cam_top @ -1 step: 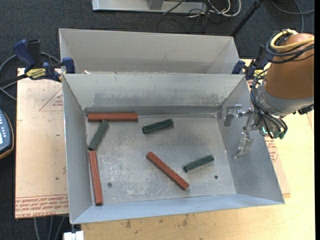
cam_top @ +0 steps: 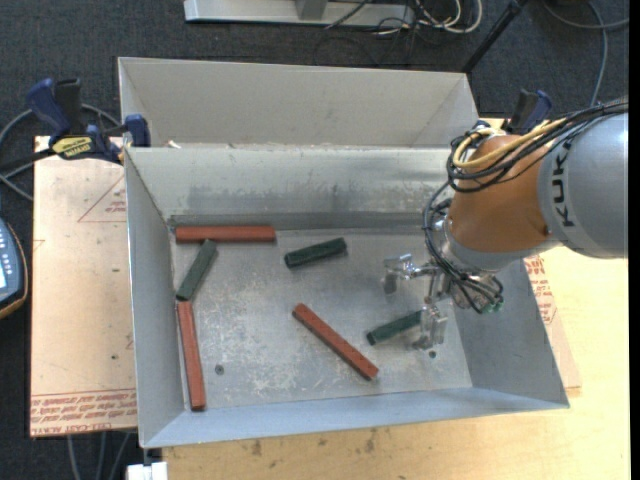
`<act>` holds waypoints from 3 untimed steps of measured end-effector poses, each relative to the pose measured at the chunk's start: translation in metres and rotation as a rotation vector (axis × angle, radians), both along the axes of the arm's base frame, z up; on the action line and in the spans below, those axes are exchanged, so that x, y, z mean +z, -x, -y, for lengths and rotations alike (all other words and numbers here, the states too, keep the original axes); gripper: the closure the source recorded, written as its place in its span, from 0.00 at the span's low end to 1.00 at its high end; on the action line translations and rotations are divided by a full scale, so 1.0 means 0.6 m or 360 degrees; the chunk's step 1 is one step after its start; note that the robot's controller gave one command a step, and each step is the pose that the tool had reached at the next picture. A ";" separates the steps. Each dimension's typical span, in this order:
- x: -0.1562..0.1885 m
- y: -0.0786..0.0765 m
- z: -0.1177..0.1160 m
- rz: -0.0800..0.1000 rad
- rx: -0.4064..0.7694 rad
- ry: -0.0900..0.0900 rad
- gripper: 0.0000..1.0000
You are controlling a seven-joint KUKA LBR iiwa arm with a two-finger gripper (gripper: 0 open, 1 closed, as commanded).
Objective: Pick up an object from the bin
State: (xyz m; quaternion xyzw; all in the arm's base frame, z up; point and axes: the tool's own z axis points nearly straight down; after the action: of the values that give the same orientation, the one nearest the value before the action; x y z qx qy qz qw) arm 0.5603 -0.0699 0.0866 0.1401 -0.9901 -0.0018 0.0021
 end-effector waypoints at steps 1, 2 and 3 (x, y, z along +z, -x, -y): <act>0.005 -0.002 0.002 0.0007 0.0001 0.0003 1.00; -0.024 0.019 -0.004 0.0022 0.0047 0.0004 1.00; 0.209 -0.003 -0.005 0.0027 0.0105 0.0006 1.00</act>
Offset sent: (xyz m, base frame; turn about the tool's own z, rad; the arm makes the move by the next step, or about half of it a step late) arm 0.0000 0.0000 0.0000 0.0000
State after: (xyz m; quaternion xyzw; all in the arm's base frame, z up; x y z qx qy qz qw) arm 0.5621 -0.0669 0.2123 0.1727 -0.9850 0.0013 -0.0061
